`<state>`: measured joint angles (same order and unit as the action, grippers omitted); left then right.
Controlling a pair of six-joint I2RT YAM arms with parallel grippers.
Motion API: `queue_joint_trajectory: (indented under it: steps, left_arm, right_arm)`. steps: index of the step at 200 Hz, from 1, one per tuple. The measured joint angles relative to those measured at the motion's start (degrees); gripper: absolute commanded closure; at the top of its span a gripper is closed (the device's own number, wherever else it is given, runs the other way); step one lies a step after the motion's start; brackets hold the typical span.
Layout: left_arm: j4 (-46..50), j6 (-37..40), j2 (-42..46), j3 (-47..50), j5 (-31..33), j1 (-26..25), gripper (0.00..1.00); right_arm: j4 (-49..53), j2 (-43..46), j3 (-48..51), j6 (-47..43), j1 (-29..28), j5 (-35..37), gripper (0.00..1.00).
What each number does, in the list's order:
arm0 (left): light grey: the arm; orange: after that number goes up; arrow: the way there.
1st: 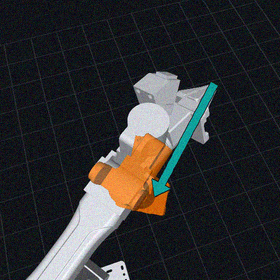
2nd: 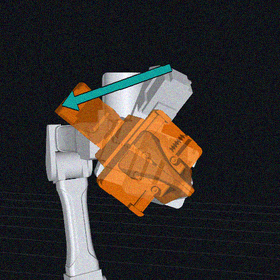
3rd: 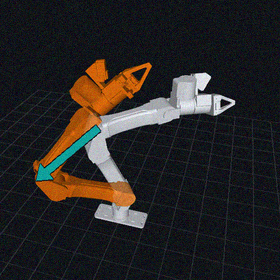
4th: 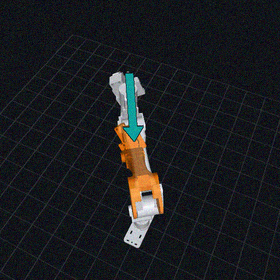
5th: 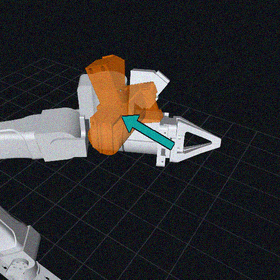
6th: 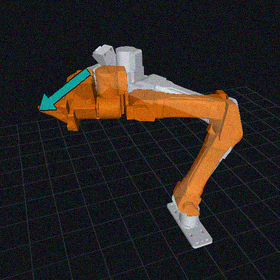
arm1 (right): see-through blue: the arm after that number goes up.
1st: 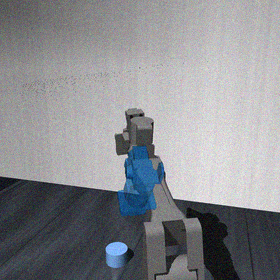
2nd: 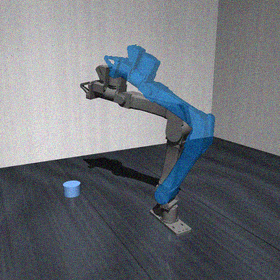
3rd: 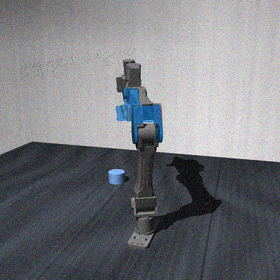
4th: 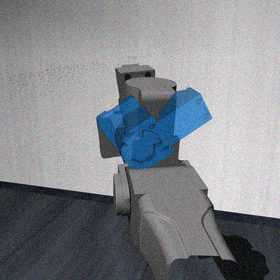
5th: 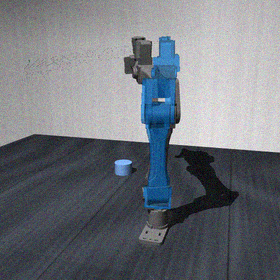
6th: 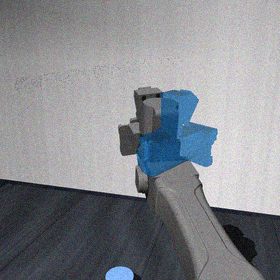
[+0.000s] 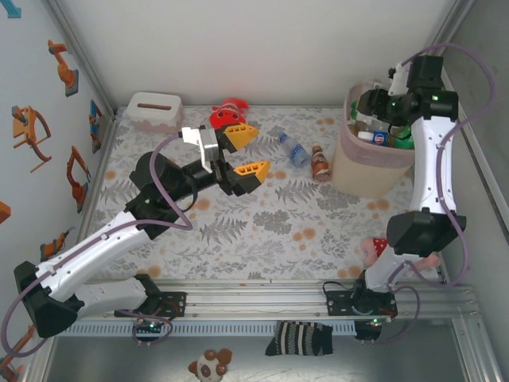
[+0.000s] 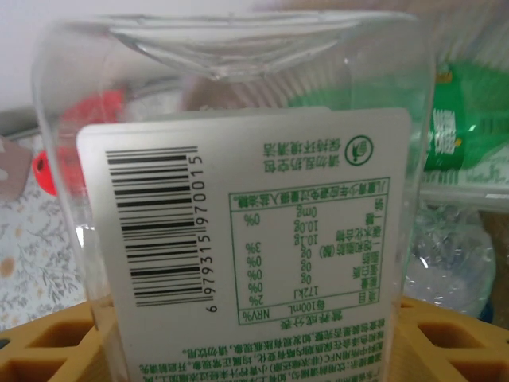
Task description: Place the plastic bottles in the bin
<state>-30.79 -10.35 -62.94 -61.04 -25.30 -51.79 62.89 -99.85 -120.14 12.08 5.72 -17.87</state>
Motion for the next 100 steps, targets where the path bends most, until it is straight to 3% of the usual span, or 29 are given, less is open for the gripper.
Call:
queue_joint_trajectory:
  steps: [47, 100]
  left_arm:
    - [0.2, -0.09, 0.04, 1.46, 0.87, 0.09, 0.19]
    - [1.57, -0.35, 0.87, 2.36, 2.4, 0.09, 0.19]
  right_arm:
    - [2.86, -4.46, 0.0, -0.07, 0.0, 0.66, 0.52]
    - [5.27, -7.43, -0.42, 0.0, 0.0, 2.14, 0.31]
